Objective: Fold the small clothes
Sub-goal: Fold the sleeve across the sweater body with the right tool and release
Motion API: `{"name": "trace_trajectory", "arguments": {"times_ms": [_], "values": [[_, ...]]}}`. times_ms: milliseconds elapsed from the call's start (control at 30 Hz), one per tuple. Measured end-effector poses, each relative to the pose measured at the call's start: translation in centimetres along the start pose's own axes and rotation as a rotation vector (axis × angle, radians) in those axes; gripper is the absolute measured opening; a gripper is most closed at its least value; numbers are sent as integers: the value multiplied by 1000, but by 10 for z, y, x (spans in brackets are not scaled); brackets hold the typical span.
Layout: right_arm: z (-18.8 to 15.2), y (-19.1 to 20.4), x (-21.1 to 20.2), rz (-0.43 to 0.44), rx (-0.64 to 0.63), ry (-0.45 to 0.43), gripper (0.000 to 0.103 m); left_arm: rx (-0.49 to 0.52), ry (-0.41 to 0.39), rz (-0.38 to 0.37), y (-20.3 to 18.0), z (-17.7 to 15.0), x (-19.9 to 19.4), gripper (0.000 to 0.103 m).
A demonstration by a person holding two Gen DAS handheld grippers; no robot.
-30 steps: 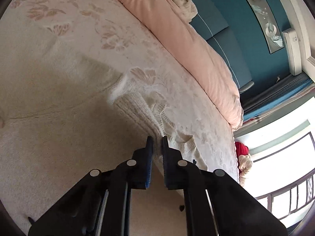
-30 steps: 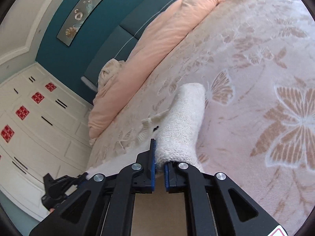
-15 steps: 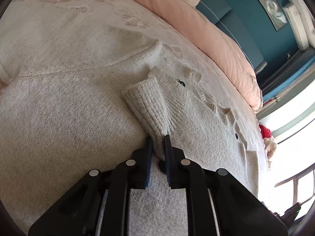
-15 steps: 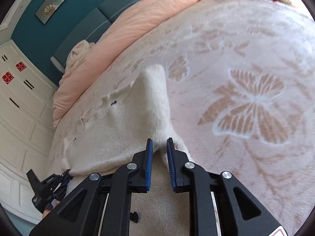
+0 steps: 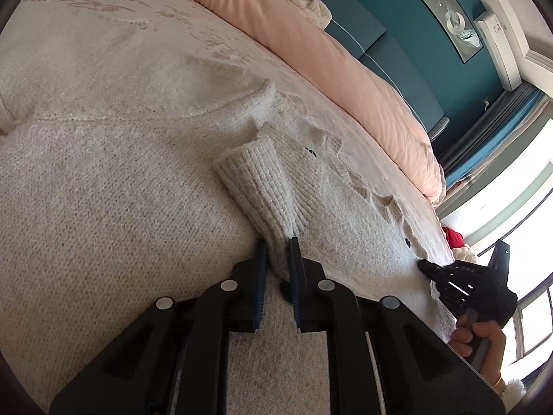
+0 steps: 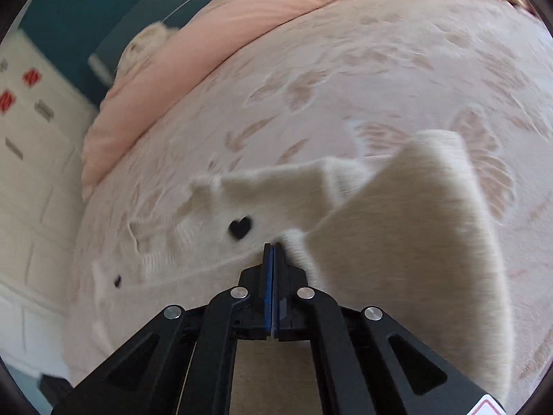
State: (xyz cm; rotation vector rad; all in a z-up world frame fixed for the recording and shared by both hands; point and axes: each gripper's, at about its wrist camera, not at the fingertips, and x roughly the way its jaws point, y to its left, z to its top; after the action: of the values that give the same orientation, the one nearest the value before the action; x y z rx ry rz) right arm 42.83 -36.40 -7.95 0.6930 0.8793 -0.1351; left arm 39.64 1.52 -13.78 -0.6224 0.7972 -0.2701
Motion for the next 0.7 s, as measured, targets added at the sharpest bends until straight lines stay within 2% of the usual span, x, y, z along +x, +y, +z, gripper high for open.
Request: {"name": "trace_trajectory", "arguments": {"times_ms": [33, 67, 133, 200, 300, 333, 367, 400, 433, 467, 533, 600, 700], "values": [[-2, -6, -16, -3, 20, -31, 15, 1, -2, -1, 0, -1, 0, 13], [-11, -7, -34, -14, 1, -55, 15, 1, -4, -2, 1, -1, 0, 13], [-44, -5, -64, 20, -58, -52, 15, -4, -4, -9, 1, -1, 0, 13], [-94, -3, -91, 24, -101, -31, 17, -20, 3, -19, 2, 1, -3, 13], [-167, -2, -115, -24, -158, 25, 20, -89, 59, -37, 9, 9, -19, 15], [-186, -3, -122, -49, -184, 33, 22, -105, 74, -24, 14, 13, -32, 21], [-204, -2, -128, -68, -224, 24, 23, -130, 62, -4, 24, 19, -51, 40], [-218, -2, -133, -84, -278, 0, 28, -161, 25, 14, 38, 25, -72, 52], [-230, 2, -137, -105, -337, -32, 34, -197, -36, 42, 56, 36, -99, 69], [-239, 6, -140, -119, -373, -53, 37, -228, -95, 79, 75, 48, -123, 80], [-248, 14, -135, -153, -432, -67, 51, -290, -173, 171, 122, 79, -164, 88], [-251, 23, -127, -191, -484, -58, 58, -353, -211, 293, 176, 113, -194, 88], [-254, 24, -125, -211, -513, -80, 59, -472, -243, 449, 253, 153, -221, 88]]}}
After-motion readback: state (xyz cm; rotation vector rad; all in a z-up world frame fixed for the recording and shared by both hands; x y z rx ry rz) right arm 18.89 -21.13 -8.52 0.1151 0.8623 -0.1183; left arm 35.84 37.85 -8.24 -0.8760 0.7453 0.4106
